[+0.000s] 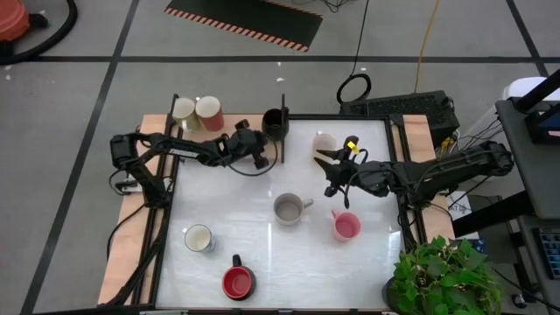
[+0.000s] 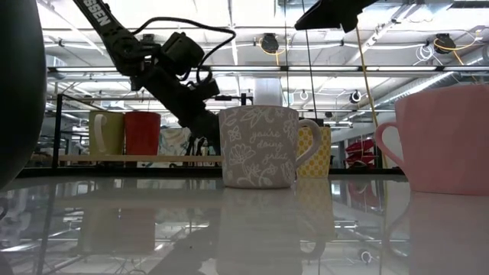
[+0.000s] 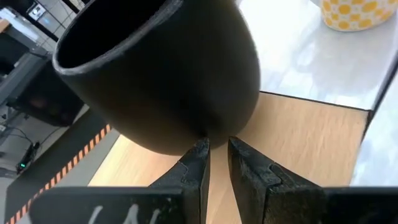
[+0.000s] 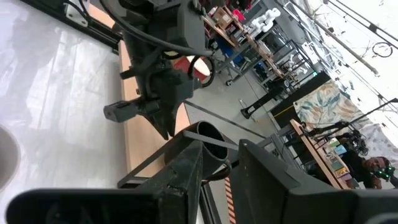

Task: Place coffee mugs
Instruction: Put the black mug on the shelf

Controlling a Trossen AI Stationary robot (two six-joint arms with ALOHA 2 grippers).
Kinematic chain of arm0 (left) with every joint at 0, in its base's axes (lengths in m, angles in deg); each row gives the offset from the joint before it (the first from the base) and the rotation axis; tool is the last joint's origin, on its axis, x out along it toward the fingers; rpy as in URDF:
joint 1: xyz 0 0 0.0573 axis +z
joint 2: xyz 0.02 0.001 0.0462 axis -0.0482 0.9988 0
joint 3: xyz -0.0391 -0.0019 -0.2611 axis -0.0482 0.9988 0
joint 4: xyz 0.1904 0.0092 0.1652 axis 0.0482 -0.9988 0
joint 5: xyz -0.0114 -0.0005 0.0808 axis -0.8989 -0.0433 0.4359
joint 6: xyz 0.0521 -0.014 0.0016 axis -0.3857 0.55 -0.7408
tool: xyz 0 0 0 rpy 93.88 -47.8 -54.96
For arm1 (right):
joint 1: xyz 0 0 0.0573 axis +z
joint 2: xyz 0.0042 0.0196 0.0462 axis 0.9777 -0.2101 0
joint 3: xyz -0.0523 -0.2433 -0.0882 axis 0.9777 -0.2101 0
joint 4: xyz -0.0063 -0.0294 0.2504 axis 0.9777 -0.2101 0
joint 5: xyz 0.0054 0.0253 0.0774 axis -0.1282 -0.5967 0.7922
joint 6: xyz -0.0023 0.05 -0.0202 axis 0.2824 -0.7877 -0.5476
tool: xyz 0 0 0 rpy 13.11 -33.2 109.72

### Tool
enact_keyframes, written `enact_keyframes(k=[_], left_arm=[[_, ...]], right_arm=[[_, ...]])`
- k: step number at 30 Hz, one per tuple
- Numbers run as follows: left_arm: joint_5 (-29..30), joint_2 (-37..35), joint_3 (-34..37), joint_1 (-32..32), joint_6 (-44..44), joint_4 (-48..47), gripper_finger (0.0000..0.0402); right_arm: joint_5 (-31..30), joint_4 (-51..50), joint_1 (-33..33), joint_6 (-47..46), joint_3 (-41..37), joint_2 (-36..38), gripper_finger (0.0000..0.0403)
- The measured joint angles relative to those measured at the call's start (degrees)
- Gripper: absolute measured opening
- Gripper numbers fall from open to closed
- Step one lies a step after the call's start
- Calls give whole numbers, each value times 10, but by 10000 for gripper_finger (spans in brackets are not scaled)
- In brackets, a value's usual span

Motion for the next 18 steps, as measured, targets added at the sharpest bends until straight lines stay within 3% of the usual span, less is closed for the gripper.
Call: enact_keyframes(k=[6, 11, 16, 18], left_arm=[[-11, -7, 0, -4, 26, -35, 62], [-182, -4, 1, -26, 37, -73, 62], [-119, 17, 0, -31, 8, 19, 62], [-122, 27, 0, -22, 5, 62, 62]], right_arm=[[0, 1, 2, 5, 0, 0, 100], [0, 0, 2, 4, 0, 0, 100], [2, 0, 2, 3, 0, 0, 100], [2, 0, 2, 3, 0, 0, 100]])
